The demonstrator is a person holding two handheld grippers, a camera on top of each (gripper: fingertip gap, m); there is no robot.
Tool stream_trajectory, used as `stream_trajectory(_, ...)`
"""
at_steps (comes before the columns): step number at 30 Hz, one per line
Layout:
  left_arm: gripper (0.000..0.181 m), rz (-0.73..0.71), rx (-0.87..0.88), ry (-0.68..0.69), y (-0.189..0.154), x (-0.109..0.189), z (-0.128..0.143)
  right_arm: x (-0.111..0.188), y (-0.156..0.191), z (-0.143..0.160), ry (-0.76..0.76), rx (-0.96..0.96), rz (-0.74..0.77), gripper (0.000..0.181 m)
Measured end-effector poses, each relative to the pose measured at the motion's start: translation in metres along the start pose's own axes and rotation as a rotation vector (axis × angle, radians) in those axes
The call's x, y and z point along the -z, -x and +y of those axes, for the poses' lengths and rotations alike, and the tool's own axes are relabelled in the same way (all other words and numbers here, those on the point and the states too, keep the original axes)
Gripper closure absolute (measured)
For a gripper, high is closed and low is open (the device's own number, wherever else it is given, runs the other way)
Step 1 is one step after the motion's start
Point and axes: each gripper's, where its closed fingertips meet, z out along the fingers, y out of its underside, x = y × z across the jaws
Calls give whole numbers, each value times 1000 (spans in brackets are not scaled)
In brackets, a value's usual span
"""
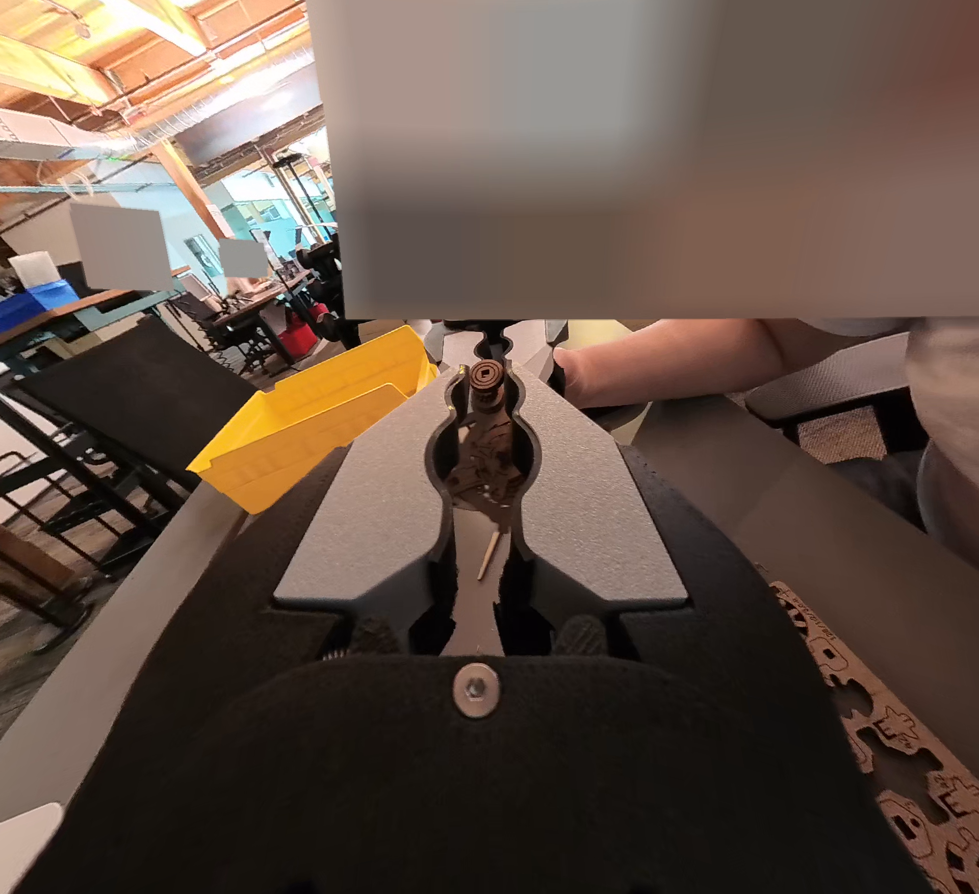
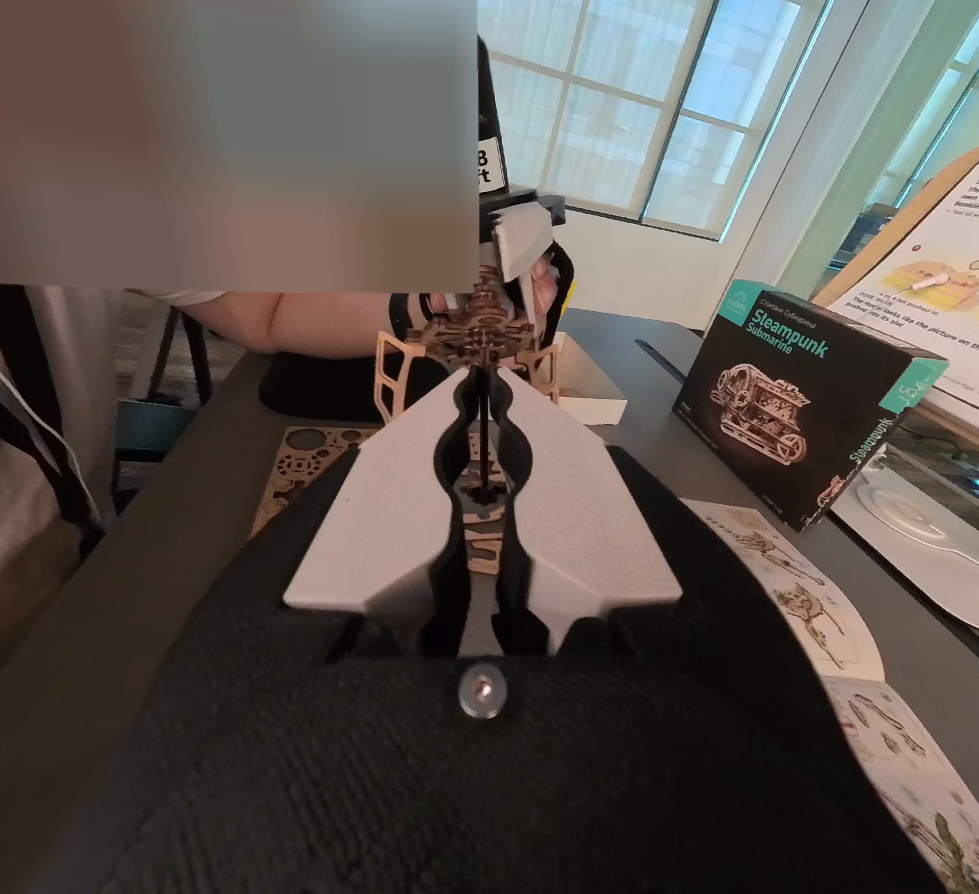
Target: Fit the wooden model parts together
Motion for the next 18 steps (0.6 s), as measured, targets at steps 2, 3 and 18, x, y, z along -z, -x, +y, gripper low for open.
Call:
stream_trajectory(2,170,-2,-3,-1,0,0,-1,0,1,0,-3,-10,-8,180)
stream_trajectory(3,170,-3,-1,-2,1,0,0,-1,1,0,-4,-13,-9,180)
stream_trajectory(18,170,7,88,-36,5,1,-4,0,-2,-6,-49,-40,8,181)
